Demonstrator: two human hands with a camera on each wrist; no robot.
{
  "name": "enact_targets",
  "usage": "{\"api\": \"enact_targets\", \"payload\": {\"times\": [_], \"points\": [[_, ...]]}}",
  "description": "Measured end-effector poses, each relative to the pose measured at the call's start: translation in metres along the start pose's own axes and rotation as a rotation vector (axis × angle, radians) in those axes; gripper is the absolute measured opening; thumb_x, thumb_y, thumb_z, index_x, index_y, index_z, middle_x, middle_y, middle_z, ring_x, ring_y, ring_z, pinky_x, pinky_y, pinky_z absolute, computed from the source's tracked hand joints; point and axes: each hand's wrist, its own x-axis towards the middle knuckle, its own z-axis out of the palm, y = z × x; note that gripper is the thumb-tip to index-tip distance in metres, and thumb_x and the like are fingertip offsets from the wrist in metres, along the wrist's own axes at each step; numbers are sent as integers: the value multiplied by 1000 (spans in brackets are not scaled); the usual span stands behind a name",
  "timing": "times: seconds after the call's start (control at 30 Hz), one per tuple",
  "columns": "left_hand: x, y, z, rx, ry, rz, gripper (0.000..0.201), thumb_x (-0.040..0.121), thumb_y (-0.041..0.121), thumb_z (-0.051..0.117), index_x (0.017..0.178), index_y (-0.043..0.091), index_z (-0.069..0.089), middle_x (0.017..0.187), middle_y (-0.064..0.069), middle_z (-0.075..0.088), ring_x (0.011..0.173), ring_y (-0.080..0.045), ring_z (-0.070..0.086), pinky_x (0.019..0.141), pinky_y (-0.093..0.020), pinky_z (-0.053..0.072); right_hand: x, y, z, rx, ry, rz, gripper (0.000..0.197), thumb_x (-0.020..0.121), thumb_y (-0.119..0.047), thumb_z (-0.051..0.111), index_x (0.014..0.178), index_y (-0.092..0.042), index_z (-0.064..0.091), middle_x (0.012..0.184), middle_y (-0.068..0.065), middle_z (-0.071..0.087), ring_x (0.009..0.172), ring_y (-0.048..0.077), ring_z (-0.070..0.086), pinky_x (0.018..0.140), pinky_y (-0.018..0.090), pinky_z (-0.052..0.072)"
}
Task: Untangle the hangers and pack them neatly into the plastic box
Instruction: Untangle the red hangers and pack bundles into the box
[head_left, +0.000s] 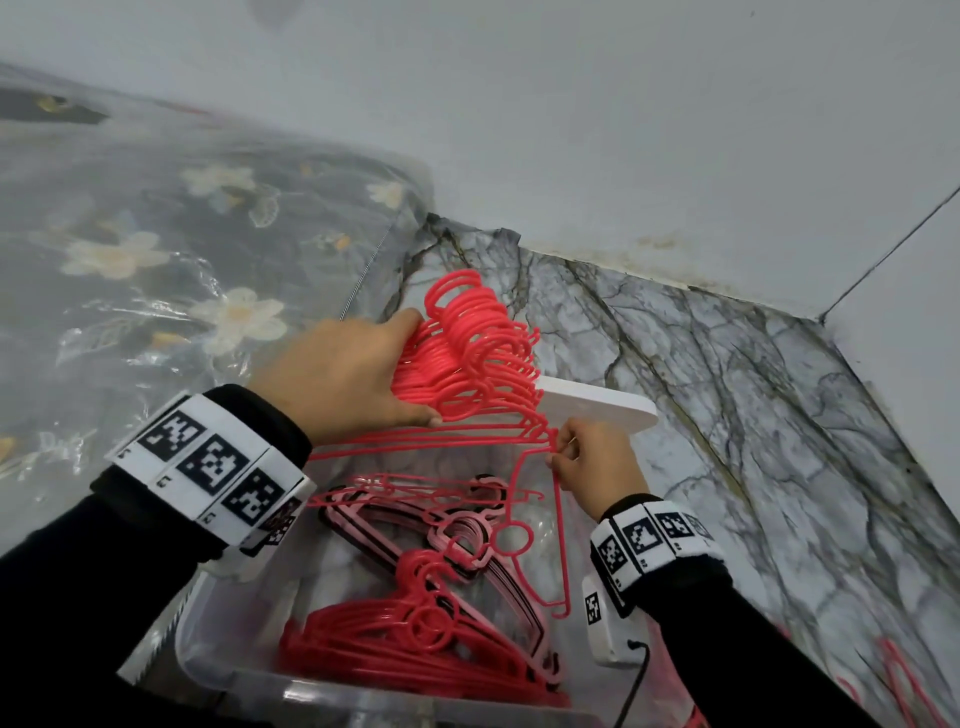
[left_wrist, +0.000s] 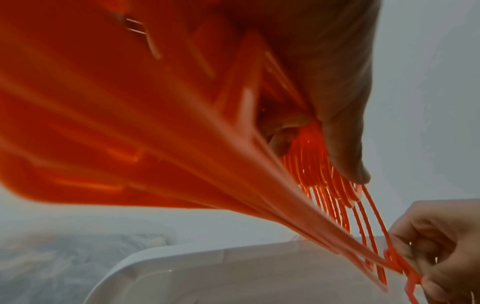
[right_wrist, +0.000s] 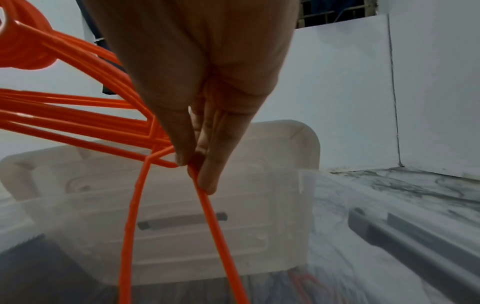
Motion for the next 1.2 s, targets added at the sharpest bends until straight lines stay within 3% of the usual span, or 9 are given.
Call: {"api": "enact_targets", "payload": {"times": [0.17, 0.3, 0.47, 0.63, 0.73, 0.83, 0.93, 1.07, 1.2], "points": [[-1, 3, 1, 13, -12, -6, 82, 65, 69, 67, 121, 15, 40, 96, -11, 67, 87, -33, 64, 69, -37, 49, 0, -1, 4, -32, 100, 73, 7, 80, -9, 69, 77, -12, 62, 78, 7, 67, 79, 23, 63, 72, 28, 49], [-2, 8, 5, 98, -50, 5, 80, 67, 72, 62, 121, 18, 36, 99, -7, 67, 93, -33, 64, 75, -44, 52, -3, -5, 7, -75, 117, 59, 4, 82, -12, 67, 82, -13, 63, 85, 6, 67, 85, 23, 61, 72, 29, 47], [0, 4, 7, 18, -90, -23, 88, 64, 77, 58, 125, 18, 36, 103, -7, 67, 94, -32, 64, 79, -44, 51, -1, 4, 1, -114, 62, 51, 11, 82, 1, 57, 92, -4, 59, 90, 16, 66, 91, 31, 60, 75, 31, 42], [-4, -6, 2, -132, 27, -30, 75, 64, 75, 59, 112, 18, 48, 95, -5, 68, 84, -27, 64, 66, -29, 40, -1, 18, 3, -202, -34, 87, 20, 86, 2, 52, 104, -1, 57, 103, 19, 64, 101, 32, 58, 79, 33, 44], [-3, -11, -4, -257, 117, -97, 71, 61, 74, 61, 110, 24, 49, 98, 0, 67, 88, -26, 64, 66, -26, 33, 2, 17, 4, -206, -75, 81, 16, 86, 0, 54, 101, -3, 57, 98, 17, 64, 98, 31, 59, 77, 31, 44], [0, -13, -9, -374, 180, -176, 76, 56, 71, 69, 114, 26, 50, 99, 4, 64, 88, -19, 62, 70, -24, 33, 1, 8, 5, -134, -122, -16, 11, 85, -5, 61, 91, -12, 57, 84, 5, 60, 88, 26, 59, 71, 25, 40], [4, -13, -9, -413, 162, -213, 74, 55, 57, 82, 114, 23, 51, 92, 9, 56, 80, -15, 54, 70, -26, 35, -3, -6, 8, -147, -146, -202, 14, 86, -8, 60, 99, -12, 62, 93, 6, 67, 90, 24, 61, 75, 26, 43], [5, -9, -5, -364, 131, -208, 47, 63, 37, 75, 99, 21, 49, 82, 4, 57, 73, -21, 54, 65, -27, 33, -16, -21, 25, -243, -258, -389, 17, 89, -13, 56, 105, -15, 63, 105, 7, 68, 101, 25, 61, 78, 25, 40], [2, -3, -4, -341, 120, -212, 40, 67, 43, 65, 96, 21, 47, 78, 4, 55, 70, -21, 49, 63, -29, 33, -35, -32, 52, -395, -432, -474, 23, 91, -15, 50, 113, -18, 59, 113, 9, 63, 109, 27, 56, 85, 37, 44]]}}
